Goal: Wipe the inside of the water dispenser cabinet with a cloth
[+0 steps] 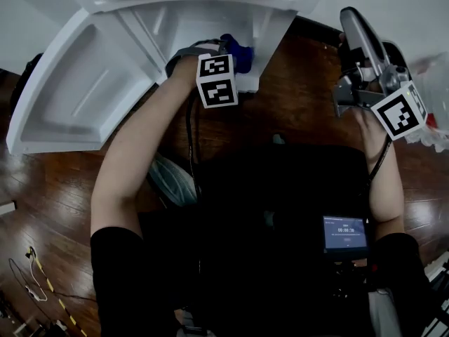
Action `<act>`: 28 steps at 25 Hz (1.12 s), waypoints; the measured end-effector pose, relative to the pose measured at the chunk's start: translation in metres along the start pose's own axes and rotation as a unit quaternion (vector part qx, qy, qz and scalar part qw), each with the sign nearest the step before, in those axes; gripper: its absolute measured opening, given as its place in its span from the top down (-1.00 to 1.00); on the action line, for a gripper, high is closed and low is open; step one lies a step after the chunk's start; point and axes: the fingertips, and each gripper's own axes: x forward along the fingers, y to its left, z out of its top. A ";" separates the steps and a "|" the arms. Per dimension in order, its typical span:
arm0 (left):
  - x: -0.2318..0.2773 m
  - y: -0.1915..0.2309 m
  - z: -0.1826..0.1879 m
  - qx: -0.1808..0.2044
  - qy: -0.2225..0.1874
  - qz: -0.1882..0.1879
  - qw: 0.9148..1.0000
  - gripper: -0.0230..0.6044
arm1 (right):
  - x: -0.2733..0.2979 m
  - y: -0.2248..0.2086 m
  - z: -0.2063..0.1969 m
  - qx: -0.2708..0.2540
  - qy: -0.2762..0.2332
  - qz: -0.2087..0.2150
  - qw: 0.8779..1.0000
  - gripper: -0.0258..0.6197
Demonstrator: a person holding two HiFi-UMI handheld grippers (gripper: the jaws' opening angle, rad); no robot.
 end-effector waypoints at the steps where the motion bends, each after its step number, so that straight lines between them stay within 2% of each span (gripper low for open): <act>1: -0.009 -0.005 0.005 -0.007 -0.012 0.012 1.000 0.45 | -0.001 0.001 0.001 -0.001 0.000 -0.002 1.000 0.76; 4: -0.037 0.020 0.012 -0.055 -0.045 0.094 0.993 0.45 | -0.001 0.004 0.005 -0.009 -0.003 -0.004 1.000 0.76; 8: -0.065 0.090 0.020 -0.092 -0.058 0.213 0.971 0.45 | 0.000 0.005 0.000 -0.024 0.004 -0.011 1.000 0.76; 10: -0.067 0.121 0.022 -0.108 -0.053 0.249 0.961 0.45 | 0.001 0.004 -0.004 -0.029 0.013 -0.012 0.999 0.76; 13: -0.058 0.158 0.017 -0.138 -0.040 0.282 0.949 0.45 | 0.002 0.003 -0.008 -0.029 0.019 -0.015 0.999 0.76; 16: -0.049 0.176 0.017 -0.140 -0.033 0.297 0.944 0.45 | 0.001 0.001 -0.011 -0.025 0.021 -0.013 0.999 0.76; 20: -0.050 0.179 0.025 -0.140 -0.046 0.293 0.945 0.45 | 0.001 0.000 -0.009 -0.016 0.018 -0.007 1.000 0.77; 25: -0.088 0.129 0.051 -0.053 -0.110 0.271 0.955 0.46 | -0.001 -0.001 -0.005 -0.010 0.010 -0.007 1.000 0.77; 26: -0.097 0.116 0.055 -0.044 -0.126 0.261 0.956 0.46 | -0.001 -0.002 -0.004 -0.009 0.009 -0.009 1.000 0.77; 28: -0.113 0.096 0.060 -0.056 -0.159 0.240 0.956 0.46 | -0.001 -0.001 -0.004 -0.009 0.010 -0.010 1.000 0.77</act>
